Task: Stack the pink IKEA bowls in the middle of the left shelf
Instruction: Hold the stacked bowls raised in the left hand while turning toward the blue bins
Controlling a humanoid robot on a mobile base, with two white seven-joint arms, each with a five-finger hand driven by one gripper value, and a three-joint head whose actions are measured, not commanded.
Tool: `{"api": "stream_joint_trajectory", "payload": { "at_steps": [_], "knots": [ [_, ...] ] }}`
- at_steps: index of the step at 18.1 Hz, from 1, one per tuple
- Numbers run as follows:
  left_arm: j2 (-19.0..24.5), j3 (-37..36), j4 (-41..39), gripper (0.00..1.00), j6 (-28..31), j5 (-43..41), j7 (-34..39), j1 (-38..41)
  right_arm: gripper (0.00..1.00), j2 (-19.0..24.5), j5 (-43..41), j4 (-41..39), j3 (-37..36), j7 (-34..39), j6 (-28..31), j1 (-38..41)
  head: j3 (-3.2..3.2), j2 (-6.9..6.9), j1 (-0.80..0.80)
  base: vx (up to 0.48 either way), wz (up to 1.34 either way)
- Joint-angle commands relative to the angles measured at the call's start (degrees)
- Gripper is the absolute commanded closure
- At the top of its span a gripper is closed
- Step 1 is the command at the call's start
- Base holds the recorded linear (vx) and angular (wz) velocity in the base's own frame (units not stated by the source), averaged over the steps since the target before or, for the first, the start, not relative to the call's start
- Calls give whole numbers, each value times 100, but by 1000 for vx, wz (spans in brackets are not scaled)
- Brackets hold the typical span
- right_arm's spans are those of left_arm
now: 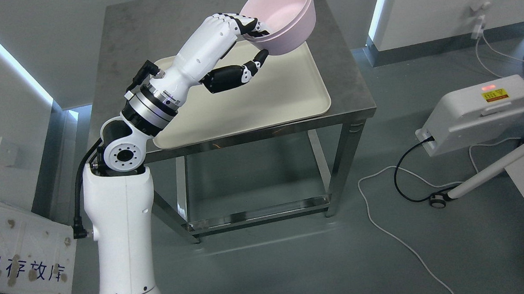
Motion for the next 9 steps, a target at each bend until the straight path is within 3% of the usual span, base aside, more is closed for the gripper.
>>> {"api": "stream_joint_trajectory", "payload": {
  "at_steps": [1, 9],
  "knots": [
    [100, 59, -3, 94, 3, 60, 4, -13, 0, -100, -9, -100, -26, -3, 3, 0, 0, 0, 0, -155, -193],
    [100, 94, -3, 94, 3, 60, 4, -4, 0, -100, -9, -100, -26, -3, 3, 0, 0, 0, 0, -199, 41]
  ]
}}
